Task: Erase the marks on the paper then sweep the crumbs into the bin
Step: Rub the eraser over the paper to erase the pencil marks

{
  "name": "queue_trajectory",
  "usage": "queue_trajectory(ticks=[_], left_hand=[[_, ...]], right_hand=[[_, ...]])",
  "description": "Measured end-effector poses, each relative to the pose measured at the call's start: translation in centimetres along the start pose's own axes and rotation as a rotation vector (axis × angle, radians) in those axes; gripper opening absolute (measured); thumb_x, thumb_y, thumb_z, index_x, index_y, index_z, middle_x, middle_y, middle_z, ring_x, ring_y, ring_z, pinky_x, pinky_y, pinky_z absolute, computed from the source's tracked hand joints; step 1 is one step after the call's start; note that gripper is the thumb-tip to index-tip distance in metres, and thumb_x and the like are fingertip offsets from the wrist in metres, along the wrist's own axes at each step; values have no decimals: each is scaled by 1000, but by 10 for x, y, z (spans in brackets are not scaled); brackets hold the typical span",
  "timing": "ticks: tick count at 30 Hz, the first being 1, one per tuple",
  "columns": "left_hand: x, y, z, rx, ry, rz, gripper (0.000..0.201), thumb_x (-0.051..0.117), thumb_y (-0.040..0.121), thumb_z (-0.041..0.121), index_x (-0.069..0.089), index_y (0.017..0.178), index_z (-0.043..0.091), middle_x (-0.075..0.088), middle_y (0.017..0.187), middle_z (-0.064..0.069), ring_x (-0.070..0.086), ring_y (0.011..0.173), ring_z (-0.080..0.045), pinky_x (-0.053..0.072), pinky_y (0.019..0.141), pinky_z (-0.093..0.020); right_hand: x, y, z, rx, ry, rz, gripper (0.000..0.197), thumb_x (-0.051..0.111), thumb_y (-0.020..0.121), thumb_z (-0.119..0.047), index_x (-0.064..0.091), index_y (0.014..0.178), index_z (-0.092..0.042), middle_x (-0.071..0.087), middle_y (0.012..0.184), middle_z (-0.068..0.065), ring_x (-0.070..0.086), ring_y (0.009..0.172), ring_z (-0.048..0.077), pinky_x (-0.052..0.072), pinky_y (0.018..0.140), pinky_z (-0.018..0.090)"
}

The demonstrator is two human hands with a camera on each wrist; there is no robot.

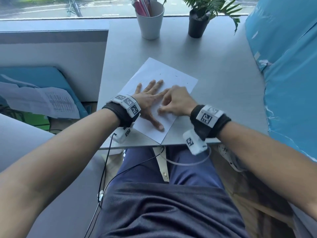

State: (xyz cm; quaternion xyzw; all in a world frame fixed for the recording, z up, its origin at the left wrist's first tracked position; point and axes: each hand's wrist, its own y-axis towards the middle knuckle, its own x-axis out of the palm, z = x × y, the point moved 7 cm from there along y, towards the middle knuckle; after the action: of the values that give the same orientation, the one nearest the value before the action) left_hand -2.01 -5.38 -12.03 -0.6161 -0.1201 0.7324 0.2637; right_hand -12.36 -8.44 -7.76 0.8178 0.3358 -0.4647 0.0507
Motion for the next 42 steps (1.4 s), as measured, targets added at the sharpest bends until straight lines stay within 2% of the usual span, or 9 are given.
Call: queue_trajectory(ticks=[4,9,14,19,24,29,34,39,42], left_hand=[[-3,-1,0,-4,3,19,157,66,32,94,-16,154,38,-32,159,-1,-32,145,-25,-12,114,-66],[-1,-2,1,-6,-1,0,157,68,30,92,-18,152,44,-36,157,-2,-35,143,-24,-15,114,-64],[-3,-2,2,-7,12,19,155,68,32,93,-17,152,42,-33,159,-3,-33,145,-27,-13,114,-66],[0,-1,1,-14,-2,-4,157,68,30,93,-20,150,45,-37,157,-2,-36,142,-25,-15,113,-65],[-3,-1,1,-12,-3,18,157,66,29,95,-16,152,43,-33,159,-1,-33,144,-25,-15,113,-65],[-1,-1,4,-27,9,0,159,73,29,90,-21,150,45,-37,157,-2,-37,142,-26,-16,112,-66],[-3,-2,3,-25,-1,10,157,69,29,92,-19,150,45,-35,158,-1,-35,143,-26,-14,113,-66],[-1,-1,5,-31,-7,-6,161,67,25,94,-22,150,45,-37,157,0,-37,142,-25,-15,113,-65],[-2,-2,3,-25,-29,-1,158,67,25,94,-19,150,47,-35,158,1,-35,143,-24,-15,113,-65]], right_hand=[[-35,18,17,82,9,188,15,81,67,-25,77,72,-11,65,64,-4,58,61,8,44,55,9],[13,-15,-13,-50,-15,-61,10,80,69,-19,76,71,-10,66,66,-2,56,62,6,38,60,8],[-35,16,21,114,22,209,12,80,66,-26,75,69,-15,69,68,-1,60,60,8,39,53,8],[8,-13,-11,-49,-32,-18,11,80,69,-22,75,67,-13,66,68,-3,58,68,8,45,63,17],[-39,17,21,92,8,211,12,78,66,-26,75,69,-14,69,67,-1,61,62,9,48,62,18],[11,-19,-17,-83,-45,-36,10,78,70,-19,74,67,-10,62,61,-5,54,61,7,46,75,23],[-43,15,29,113,18,214,16,82,67,-27,77,74,-13,68,69,-1,59,64,8,40,56,10],[8,-18,-8,-50,-47,-21,14,82,68,-24,76,72,-12,60,65,-6,55,62,6,42,60,16],[-30,7,22,67,-6,100,16,84,66,-28,76,71,-15,62,62,-6,55,56,2,37,53,7]])
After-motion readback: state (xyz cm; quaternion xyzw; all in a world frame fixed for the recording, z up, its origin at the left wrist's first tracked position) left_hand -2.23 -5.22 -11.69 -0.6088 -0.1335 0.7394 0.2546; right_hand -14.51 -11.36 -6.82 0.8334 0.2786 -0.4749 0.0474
